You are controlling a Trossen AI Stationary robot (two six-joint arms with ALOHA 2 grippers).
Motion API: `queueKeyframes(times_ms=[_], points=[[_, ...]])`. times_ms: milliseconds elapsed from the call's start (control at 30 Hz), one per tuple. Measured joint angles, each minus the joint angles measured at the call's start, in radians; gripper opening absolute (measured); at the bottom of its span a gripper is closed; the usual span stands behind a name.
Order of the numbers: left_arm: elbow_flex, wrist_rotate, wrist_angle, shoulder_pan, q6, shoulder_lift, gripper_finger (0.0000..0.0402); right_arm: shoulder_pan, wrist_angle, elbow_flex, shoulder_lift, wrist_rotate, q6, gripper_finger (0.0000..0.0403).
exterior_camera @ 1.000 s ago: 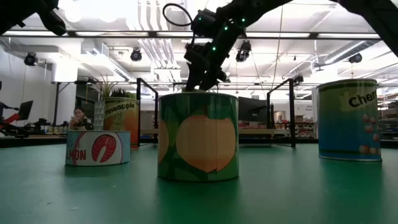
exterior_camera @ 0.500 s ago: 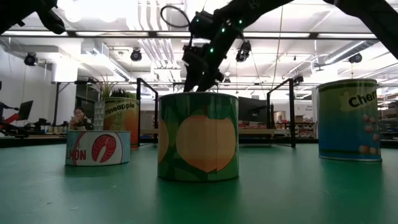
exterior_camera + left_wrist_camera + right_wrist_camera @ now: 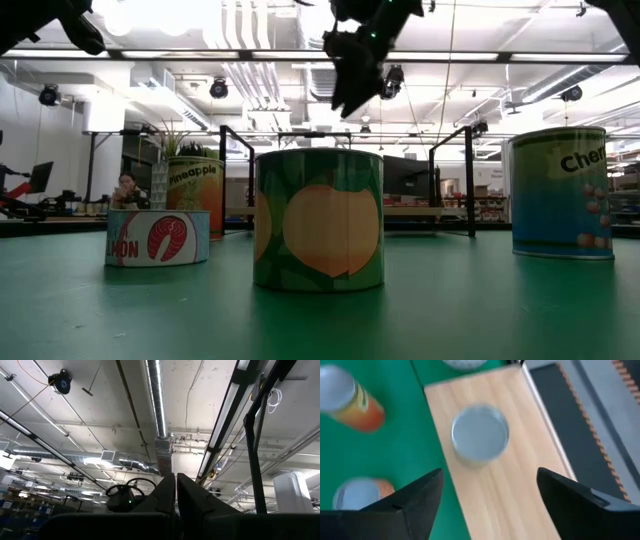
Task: Pick and place cans onto a shelf
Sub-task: Put the canned pears on the shelf
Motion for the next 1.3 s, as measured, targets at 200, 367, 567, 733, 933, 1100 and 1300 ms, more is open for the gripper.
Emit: queueKeyframes(times_ms=[200,367,567,733,933,1100,1300], points=[[0.000,0.000,0.001,0.000,0.000,0.000,0.0000,0.004,0.131,-0.201,-0.025,0.001,0.012,0.0192],[0.000,0.000,0.002,0.000,0.000,0.000,0.0000,0.001,0.320,-0.333,-0.012,0.001,-0.002,0.0103],[0.000,0.000,0.008,0.000,0.014,0.000,0.0000,0.002,0.498,-0.374,0.037,0.000,-0.042,0.0015],[0.000,0.000,0.010,0.000,0.029,0.000,0.0000,0.003,0.713,-0.375,0.061,0.001,-0.051,0.0013],[0.000,0.000,0.009,0.000,0.029,0.000,0.0000,0.003,0.718,-0.365,0.049,-0.003,-0.066,0.0013],[0.000,-0.009,0.010,0.000,0.044,0.000,0.0000,0.010,0.760,-0.365,0.049,-0.072,-0.077,0.0013],[0.000,-0.026,0.010,0.000,0.052,0.000,0.0000,0.005,0.921,-0.365,0.049,-0.078,-0.094,0.0013]])
